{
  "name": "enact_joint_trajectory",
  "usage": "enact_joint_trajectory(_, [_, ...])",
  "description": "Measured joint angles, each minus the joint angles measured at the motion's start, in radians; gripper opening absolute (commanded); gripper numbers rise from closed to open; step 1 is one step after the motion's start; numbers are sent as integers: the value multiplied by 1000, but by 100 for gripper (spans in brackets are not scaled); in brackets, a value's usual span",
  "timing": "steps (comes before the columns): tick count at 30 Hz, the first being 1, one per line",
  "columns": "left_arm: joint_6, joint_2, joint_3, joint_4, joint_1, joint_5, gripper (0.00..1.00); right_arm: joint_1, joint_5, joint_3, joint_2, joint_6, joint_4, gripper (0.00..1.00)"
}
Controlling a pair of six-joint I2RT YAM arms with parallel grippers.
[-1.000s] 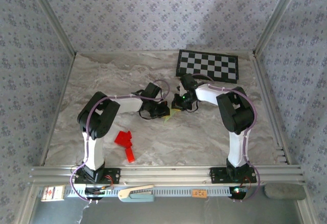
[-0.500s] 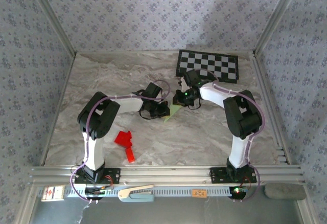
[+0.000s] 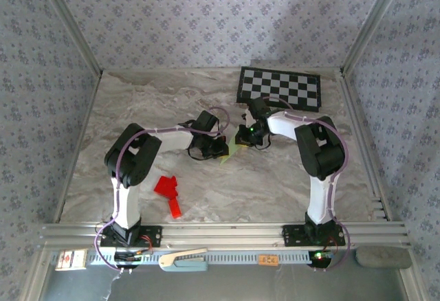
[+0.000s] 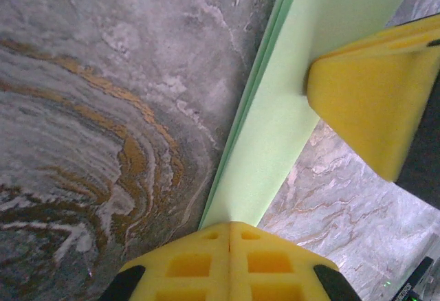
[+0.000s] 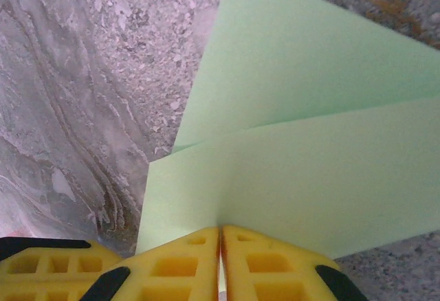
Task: Fold a paper plane with a square sheet of paper (pick it up from the middle)
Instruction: Fold the wing for the fifth time at the center of the table.
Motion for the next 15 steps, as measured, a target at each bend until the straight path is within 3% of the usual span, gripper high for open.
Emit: enact_joint_trajectory(15, [-1,0,-13,21,0,-4,0,-134,-82,1,27,-5,49,13])
